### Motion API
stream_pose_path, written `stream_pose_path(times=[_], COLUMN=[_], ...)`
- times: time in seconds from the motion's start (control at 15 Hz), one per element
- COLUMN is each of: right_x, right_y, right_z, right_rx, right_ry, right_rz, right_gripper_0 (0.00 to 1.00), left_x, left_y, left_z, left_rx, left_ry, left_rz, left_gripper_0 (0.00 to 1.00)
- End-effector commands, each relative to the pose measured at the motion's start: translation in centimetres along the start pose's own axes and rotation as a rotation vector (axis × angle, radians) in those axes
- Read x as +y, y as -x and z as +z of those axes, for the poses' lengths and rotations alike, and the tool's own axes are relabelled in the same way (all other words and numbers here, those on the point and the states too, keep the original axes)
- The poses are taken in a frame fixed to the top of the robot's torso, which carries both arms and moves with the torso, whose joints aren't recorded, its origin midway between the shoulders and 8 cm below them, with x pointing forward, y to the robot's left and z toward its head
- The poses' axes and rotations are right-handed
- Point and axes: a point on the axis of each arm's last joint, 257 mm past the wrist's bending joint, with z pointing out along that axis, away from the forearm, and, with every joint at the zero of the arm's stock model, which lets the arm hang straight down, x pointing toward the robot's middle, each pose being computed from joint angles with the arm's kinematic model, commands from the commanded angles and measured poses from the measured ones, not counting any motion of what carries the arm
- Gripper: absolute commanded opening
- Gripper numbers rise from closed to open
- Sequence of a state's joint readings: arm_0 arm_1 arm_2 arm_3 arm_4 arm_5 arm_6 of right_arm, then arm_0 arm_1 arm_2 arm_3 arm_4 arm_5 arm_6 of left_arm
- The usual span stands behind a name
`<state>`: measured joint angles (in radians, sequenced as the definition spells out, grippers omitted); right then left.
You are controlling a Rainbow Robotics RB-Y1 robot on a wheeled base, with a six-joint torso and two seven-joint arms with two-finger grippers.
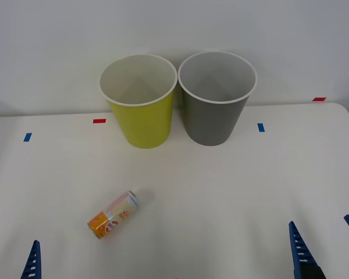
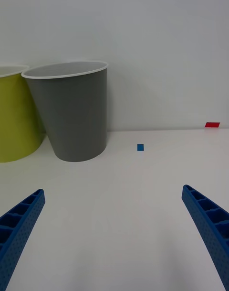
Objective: Put cans in the gray bin and PET bottles in the light green bin.
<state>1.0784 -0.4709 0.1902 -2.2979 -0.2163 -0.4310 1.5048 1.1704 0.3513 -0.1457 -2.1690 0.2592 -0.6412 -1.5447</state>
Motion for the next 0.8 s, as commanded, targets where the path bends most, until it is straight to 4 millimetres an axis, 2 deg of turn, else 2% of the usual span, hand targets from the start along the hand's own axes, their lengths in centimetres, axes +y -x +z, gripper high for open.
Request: stream_pose_path(times=[0.07,0.8], right_x=[0.00,0.00], right_y=[0.00,0.00], right_z=[0.00,0.00], right_rx=[0.000,0.000], right_ry=[0.000,0.000], right_rz=[0.000,0.000], right_gripper_0=[1.00,1.00], left_x=[0.00,0.00], left_y=[0.00,0.00], left_z=[0.00,0.00], left_rx=[0.000,0.000], left_ry=[0.000,0.000], left_rz=[0.000,0.000], left_gripper_0=[1.00,1.00])
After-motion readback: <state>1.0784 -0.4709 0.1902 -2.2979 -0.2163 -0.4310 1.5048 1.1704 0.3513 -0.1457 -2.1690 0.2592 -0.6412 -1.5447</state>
